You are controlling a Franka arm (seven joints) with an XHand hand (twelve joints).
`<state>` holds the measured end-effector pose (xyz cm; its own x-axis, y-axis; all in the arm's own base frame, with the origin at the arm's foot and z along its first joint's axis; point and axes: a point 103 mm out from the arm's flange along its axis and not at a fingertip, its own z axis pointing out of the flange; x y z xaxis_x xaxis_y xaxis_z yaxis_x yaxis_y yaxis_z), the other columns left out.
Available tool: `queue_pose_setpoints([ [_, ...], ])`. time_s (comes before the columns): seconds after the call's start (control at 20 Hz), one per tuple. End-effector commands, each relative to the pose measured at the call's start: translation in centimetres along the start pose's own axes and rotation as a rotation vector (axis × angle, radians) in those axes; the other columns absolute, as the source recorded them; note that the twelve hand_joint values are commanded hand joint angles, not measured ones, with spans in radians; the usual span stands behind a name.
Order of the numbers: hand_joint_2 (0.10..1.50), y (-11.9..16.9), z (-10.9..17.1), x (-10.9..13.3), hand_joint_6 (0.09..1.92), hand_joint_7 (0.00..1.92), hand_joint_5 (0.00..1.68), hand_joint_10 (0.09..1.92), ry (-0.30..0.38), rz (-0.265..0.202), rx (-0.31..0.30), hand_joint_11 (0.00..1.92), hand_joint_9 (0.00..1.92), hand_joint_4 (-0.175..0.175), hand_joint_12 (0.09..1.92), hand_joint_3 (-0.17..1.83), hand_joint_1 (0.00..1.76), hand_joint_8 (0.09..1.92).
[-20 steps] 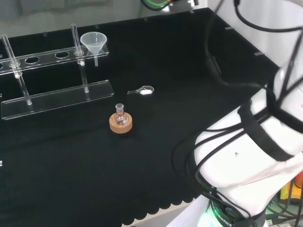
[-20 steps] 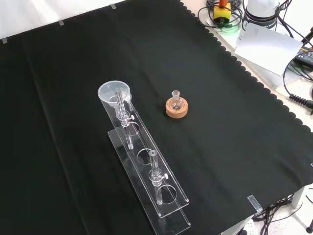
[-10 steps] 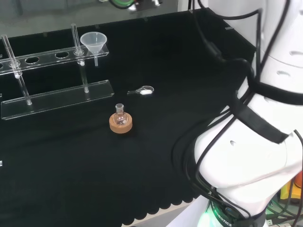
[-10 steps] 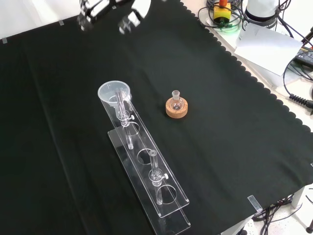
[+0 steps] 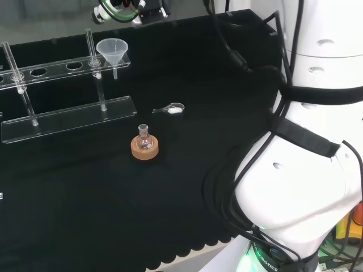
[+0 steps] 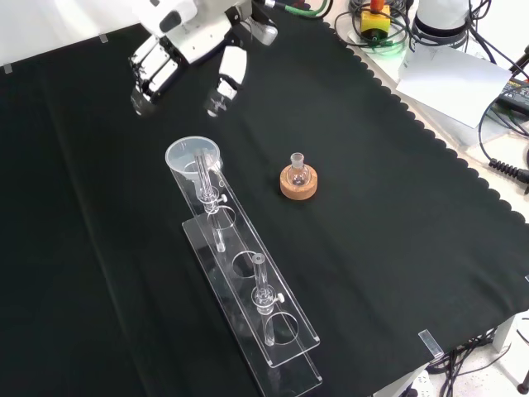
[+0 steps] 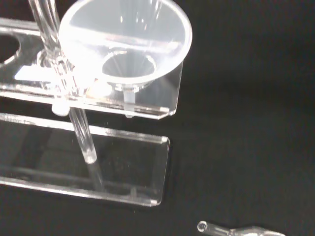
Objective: Pick up the funnel from the transparent funnel stand.
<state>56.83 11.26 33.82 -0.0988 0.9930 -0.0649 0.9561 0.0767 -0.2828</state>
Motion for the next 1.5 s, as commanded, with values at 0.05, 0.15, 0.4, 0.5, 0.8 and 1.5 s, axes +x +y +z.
queue_pose_setpoints([
  [0.05,0.90,0.2,0.9,0.2,0.09,0.15,0.22,0.68,-0.031,-0.026,0.077,0.15,0.32,0.008,1.41,0.28,0.28,0.62],
  [0.15,0.85,0.3,1.1,0.3,0.09,0.08,0.20,0.74,-0.037,-0.029,0.089,0.21,0.28,-0.004,1.44,0.23,0.34,0.67],
  [0.4,0.79,0.9,1.6,0.8,0.09,0.00,0.13,0.82,-0.034,-0.041,0.144,0.35,0.22,-0.033,1.47,0.17,0.41,0.65],
  [0.5,0.77,1.2,1.7,1.0,0.09,0.00,0.11,0.84,-0.032,-0.044,0.178,0.38,0.19,-0.038,1.47,0.16,0.43,0.59],
  [0.8,0.74,2.0,2.3,1.6,0.09,0.00,0.03,0.89,-0.056,-0.058,0.217,0.43,0.16,-0.063,1.47,0.14,0.53,0.40],
  [1.5,0.74,3.0,3.3,1.9,0.09,0.00,0.07,0.88,-0.108,-0.070,0.234,0.47,0.26,-0.073,1.44,0.13,0.67,0.57],
])
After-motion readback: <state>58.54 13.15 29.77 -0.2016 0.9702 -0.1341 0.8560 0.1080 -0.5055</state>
